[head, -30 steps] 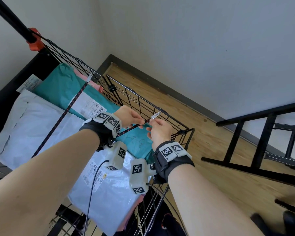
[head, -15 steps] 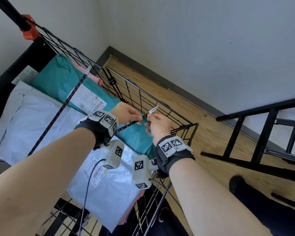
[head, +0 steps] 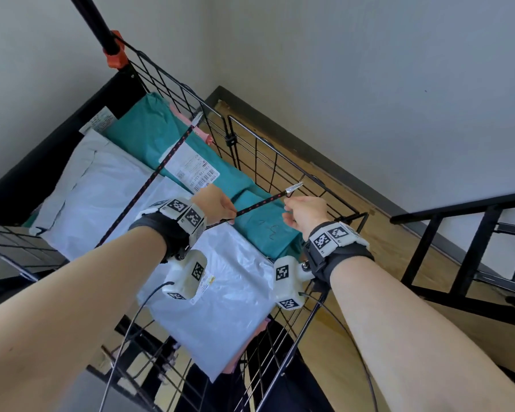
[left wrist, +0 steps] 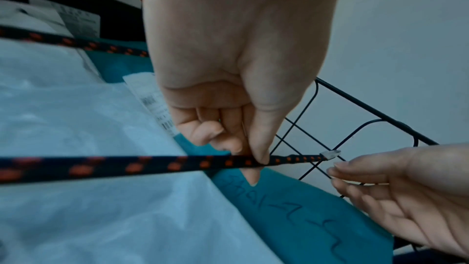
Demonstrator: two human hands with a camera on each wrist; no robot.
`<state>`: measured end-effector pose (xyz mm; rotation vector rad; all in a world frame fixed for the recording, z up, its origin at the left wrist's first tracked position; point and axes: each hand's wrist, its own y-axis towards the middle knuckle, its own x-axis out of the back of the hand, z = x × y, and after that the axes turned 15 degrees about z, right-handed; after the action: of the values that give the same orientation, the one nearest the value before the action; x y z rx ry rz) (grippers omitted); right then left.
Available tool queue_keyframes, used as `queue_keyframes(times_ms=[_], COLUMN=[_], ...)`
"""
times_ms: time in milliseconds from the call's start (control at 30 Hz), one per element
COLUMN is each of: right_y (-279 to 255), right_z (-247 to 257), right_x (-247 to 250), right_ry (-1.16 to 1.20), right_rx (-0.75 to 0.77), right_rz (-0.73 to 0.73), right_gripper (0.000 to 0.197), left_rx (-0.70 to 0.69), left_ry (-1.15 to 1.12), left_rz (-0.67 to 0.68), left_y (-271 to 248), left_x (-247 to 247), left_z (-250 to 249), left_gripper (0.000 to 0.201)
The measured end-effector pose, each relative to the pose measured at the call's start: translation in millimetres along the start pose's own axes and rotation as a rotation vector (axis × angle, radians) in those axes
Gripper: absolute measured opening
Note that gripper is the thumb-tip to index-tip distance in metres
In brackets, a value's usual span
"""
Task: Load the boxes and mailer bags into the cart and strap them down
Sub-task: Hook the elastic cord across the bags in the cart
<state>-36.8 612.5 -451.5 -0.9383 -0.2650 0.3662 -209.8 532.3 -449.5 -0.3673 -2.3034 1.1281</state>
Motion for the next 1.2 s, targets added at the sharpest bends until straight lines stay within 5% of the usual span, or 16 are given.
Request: queue_keyframes(times_ms=[367, 467, 533, 700, 833, 967, 1200], right_y=[-48.8, -70.6, -88.0, -127.9, -159.6, -169.6, -188.2], right_z=[-13.5, -14.8, -13.8, -10.7, -5.3, -10.0, -38.7], right_x=[-28.0, -36.9, -44.2, -59.3, -57.5, -52.8, -24.6], right_ry=[-0.343, -0.481, -0.563, -0.731, -0.877, -0.952, -1.175], right_rx=[-0.009, 0.038, 0.065, 0.123, 0.197, 0.265, 0.430], right_rz=[0.106, 0.180, 0.204, 0.225, 0.280, 0.246, 0.438], right_gripper=[0.034, 0.022, 0.006, 0.022, 0.005, 0.011, 0.008], left_rx=[0.103, 0.091, 0.096, 0.075, 0.083, 0.133, 0.225], left_ry=[-0.105, -0.125, -0.149, -0.233, -0.245, -0.295, -0.340], left_rz=[-0.124, -0.122, -0.140, -0.189, -0.240, -0.335, -0.511], left_y=[-89.5, -110.5, -126.5, -177.1, -222.3, -259.4, -299.0], left_x=[-24.6, -30.3, -33.0, -45.5, -56.2, -72.0, -138.5], left_z=[63.6, 69.3, 68.3, 60.7, 52.8, 47.1, 14.9], left_gripper=[0.028, 0.028, 0.028, 0.025, 0.021, 0.020, 0.025])
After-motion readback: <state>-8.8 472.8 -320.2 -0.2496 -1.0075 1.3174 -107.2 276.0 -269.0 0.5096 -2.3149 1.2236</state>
